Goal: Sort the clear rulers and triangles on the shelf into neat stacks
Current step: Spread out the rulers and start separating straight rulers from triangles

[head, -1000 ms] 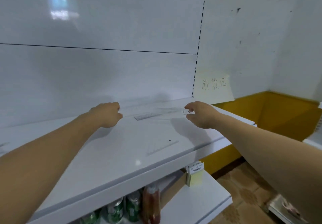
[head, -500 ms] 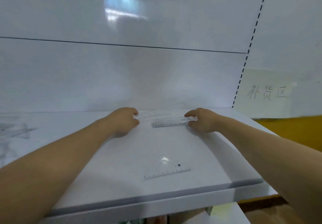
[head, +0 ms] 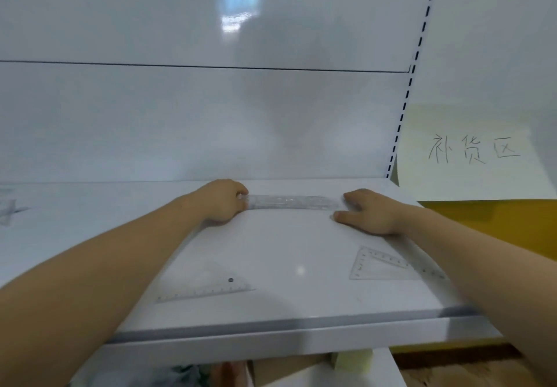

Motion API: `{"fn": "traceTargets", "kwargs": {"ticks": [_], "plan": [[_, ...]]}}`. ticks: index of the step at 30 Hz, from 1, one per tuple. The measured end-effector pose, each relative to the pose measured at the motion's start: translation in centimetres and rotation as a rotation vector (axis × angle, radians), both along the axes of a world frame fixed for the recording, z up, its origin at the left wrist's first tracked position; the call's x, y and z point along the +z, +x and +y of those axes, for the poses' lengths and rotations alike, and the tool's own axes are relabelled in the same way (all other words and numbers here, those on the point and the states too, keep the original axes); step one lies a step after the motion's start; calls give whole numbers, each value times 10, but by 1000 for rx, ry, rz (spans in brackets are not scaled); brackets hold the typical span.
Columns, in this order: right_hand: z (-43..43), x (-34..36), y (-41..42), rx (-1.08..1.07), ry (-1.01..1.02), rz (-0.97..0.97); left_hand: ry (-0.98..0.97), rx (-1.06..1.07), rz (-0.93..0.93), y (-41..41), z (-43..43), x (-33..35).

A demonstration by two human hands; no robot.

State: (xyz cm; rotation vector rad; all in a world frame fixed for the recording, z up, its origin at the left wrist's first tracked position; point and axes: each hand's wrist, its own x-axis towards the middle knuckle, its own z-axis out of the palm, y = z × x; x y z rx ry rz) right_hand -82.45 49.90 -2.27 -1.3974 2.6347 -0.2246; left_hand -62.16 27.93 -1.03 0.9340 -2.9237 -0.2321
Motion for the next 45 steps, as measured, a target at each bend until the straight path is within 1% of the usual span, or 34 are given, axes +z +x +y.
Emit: {"fn": "traceTargets", "kwargs": {"ticks": [4,7,10,13,17,22,29,34,40,45], "plan": [[4,-9,-4,16,-49,14,50,15,9,0,5,0],[3,-11,-8,17,-57,32,6,-6,29,0,10,1],[2,-13,-10,22,-53,41,4,10,48,1,13,2],[1,-11,-11,25,-26,31,46,34,30,5,15,2],[-7,3,-10,38,52,15,105,75,29,16,18,5],[-41,32,17,144,-21,46,88,127,38,51,21,8],[-125,47,123,346,-77,51,82,238,71,152,5,15],[-192,51,220,473,-103,41,47,349,116,247,-19,25],[-273,54,356,642,-128,23,4,539,132,384,-61,27],[-324,55,433,728,-121,13,0,635,138,472,-95,24]]}}
